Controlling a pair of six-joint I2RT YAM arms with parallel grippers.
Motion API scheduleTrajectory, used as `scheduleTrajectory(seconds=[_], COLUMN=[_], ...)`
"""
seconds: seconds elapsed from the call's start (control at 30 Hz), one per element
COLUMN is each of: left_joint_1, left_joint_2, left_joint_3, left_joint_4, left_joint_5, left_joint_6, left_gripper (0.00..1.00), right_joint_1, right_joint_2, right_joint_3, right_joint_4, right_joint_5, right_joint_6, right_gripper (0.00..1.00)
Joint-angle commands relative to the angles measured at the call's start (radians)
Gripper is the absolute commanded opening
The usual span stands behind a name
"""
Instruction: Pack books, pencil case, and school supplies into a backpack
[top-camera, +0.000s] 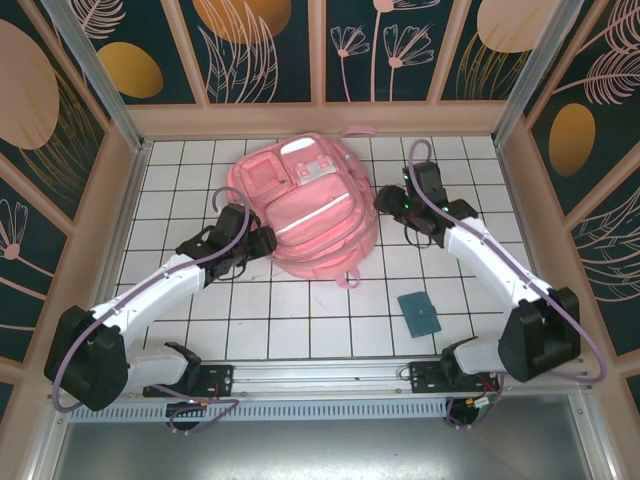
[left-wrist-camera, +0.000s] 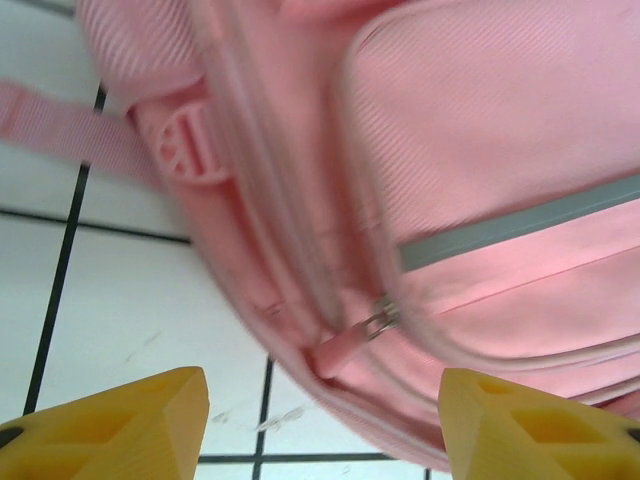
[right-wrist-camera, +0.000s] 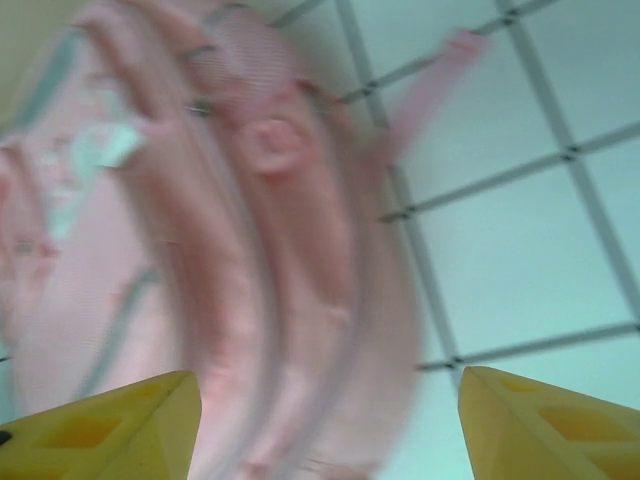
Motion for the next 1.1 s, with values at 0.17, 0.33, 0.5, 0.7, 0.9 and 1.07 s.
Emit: scheduleTrajectory(seconds=[0.17, 0.33, 0.5, 0.7, 0.9, 1.07], left_joint_1=[0.000, 0.000, 0.000, -0.001, 0.000, -0.001], left_joint_2=[0.029, 0.030, 0.041, 0.038, 0.037, 0.062], left_joint_3=[0.105, 0.099, 0.091, 0.082, 0.080, 0.102], left_joint_4=[0.022, 0.083, 0.099, 0.107, 0.125, 0.137], left_joint_5=[-0.110, -0.138, -0.126, -0.109, -0.085, -0.027], left_joint_6=[0.068, 0.063, 0.067, 0.065, 0.064, 0.087], left_gripper=[0.74, 0.81, 0.83, 0.85, 0.86, 0.86], right_joint_1=[0.031, 0.075, 0.071, 0.043, 0.023, -0.004], right_joint_2=[-0.190, -0.231, -0.205, -0.144, -0.084, 0.014], right_joint_3=[-0.229, -0.370, -0.472, -0.481, -0.443, -0.291], right_joint_4=[-0.347, -0.366, -0.242, -0.123, 0.119, 0.072], right_joint_5=[-0.039, -0.055, -0.106, -0.126, -0.216, -0.094], right_joint_6=[0.101, 0.228, 0.241, 0.216, 0.167, 0.047], right_gripper=[0.71, 0.72, 0.73, 0.74, 0.71, 0.70])
